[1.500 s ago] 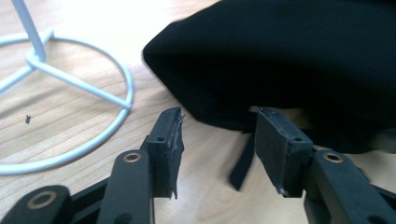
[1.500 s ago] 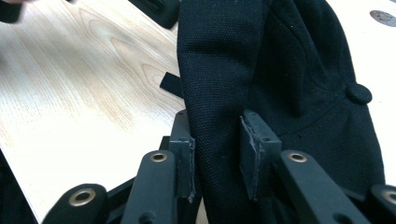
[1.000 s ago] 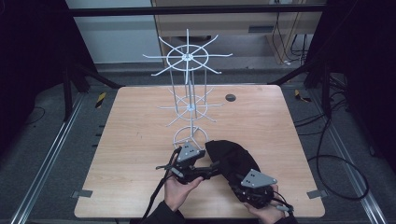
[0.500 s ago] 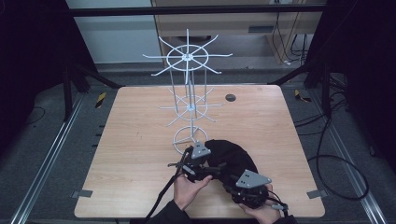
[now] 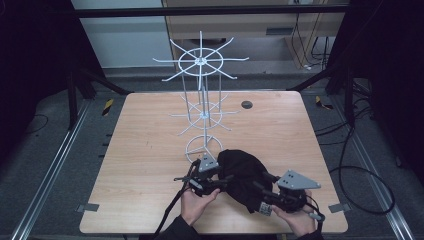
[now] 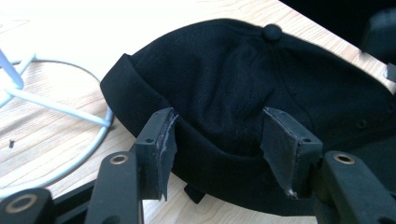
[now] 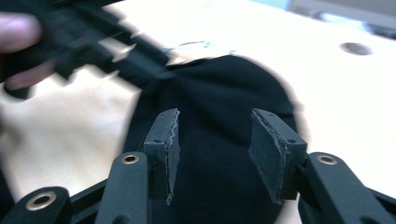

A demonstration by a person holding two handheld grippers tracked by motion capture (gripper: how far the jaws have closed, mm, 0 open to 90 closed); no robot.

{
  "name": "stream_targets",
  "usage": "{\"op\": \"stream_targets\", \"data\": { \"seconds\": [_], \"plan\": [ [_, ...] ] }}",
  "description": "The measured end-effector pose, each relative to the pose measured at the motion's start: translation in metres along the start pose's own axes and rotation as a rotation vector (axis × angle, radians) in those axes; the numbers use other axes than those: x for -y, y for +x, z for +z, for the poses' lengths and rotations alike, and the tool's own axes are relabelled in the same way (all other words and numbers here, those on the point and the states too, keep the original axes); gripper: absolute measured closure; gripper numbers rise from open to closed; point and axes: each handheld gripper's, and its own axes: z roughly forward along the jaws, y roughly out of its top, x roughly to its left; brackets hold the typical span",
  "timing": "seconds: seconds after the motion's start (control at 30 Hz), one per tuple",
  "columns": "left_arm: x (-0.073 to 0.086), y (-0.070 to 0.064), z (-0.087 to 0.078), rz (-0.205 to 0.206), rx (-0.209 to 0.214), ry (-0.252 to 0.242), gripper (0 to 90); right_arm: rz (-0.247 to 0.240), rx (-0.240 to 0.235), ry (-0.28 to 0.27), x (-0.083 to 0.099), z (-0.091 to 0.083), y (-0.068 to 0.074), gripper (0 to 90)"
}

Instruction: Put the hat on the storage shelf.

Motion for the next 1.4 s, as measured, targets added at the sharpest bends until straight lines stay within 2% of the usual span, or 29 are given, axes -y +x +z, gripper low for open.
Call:
{"op": "stream_targets", "data": {
  "seconds": [0.03, 0.07, 0.13, 0.17, 0.2, 0.23, 0.27, 0.3, 0.4, 0.43, 0.47, 0.5, 0.63, 0.77, 0.9, 0.97, 1.03, 1.1, 1.2, 1.27, 1.37, 1.4],
  "plan": [
    [0.002, 0.001, 0.000, -0.003, 0.001, 0.003, 45.1, 0.006, 0.027, 0.003, -0.002, 0.001, -0.005, 52.2],
    [0.002, 0.001, 0.000, -0.003, 0.001, 0.003, 45.3, 0.006, 0.027, 0.003, -0.002, 0.001, -0.005, 52.2],
    [0.004, 0.002, -0.001, -0.003, 0.003, 0.000, 45.4, 0.021, 0.054, 0.006, -0.006, 0.007, -0.015, 52.2],
    [0.005, 0.003, -0.001, -0.002, 0.002, 0.001, 45.5, 0.033, 0.059, 0.020, -0.009, 0.017, -0.022, 52.2],
    [0.006, 0.003, 0.000, -0.002, 0.003, 0.003, 45.5, 0.033, 0.059, 0.020, -0.009, 0.017, -0.022, 52.2],
    [0.007, 0.003, 0.000, -0.004, 0.002, 0.003, 45.7, 0.042, 0.052, 0.046, -0.012, 0.030, -0.028, 52.4],
    [0.007, 0.003, 0.000, -0.004, 0.002, 0.003, 45.8, 0.042, 0.052, 0.046, -0.012, 0.030, -0.028, 52.4],
    [0.008, 0.003, 0.000, -0.003, 0.003, 0.005, 45.8, 0.057, 0.035, 0.076, -0.013, 0.043, -0.032, 53.6],
    [0.009, 0.005, -0.001, -0.001, 0.003, 0.009, 45.9, 0.056, 0.029, 0.108, -0.012, 0.052, -0.033, 55.0],
    [0.010, 0.007, -0.001, -0.004, 0.005, 0.009, 45.9, 0.063, 0.024, 0.137, -0.011, 0.057, -0.033, 61.6],
    [0.010, 0.007, -0.001, -0.004, 0.005, 0.009, 45.9, 0.063, 0.024, 0.137, -0.011, 0.057, -0.033, 61.6],
    [0.011, 0.007, -0.001, -0.008, 0.007, 0.009, 45.8, 0.082, 0.007, 0.148, -0.010, 0.058, -0.034, 70.6],
    [0.012, 0.006, -0.001, -0.001, 0.011, 0.013, 45.5, 0.098, -0.015, 0.155, -0.012, 0.055, -0.034, 76.9],
    [0.012, 0.005, -0.003, 0.007, 0.020, 0.002, 44.0, 0.063, 0.008, 0.119, -0.022, 0.041, -0.033, 78.1],
    [0.010, 0.004, -0.008, 0.016, 0.018, -0.012, 42.4, 0.005, 0.121, 0.086, -0.035, 0.020, -0.037, 78.1],
    [0.009, 0.005, -0.011, 0.028, 0.010, -0.020, 41.9, -0.028, 0.198, 0.084, -0.036, 0.014, -0.042, 78.0],
    [0.007, 0.007, -0.015, 0.038, -0.006, -0.020, 40.4, -0.025, 0.246, 0.103, -0.029, 0.014, -0.050, 77.6],
    [0.005, 0.009, -0.019, 0.048, -0.031, -0.030, 39.7, -0.025, 0.259, 0.112, -0.025, 0.016, -0.052, 77.5],
    [0.001, 0.012, -0.027, 0.048, -0.035, -0.054, 38.7, 0.012, 0.250, 0.138, -0.018, 0.019, -0.057, 76.7],
    [-0.001, 0.012, -0.032, 0.069, -0.045, -0.048, 38.5, 0.031, 0.257, 0.150, -0.018, 0.020, -0.058, 74.5],
    [-0.002, 0.016, -0.044, 0.081, -0.050, -0.050, 37.4, 0.053, 0.247, 0.147, -0.018, 0.020, -0.059, 59.2],
    [-0.002, 0.018, -0.049, 0.084, -0.053, -0.054, 37.4, 0.053, 0.247, 0.147, -0.018, 0.020, -0.059, 59.2]
  ]
}}
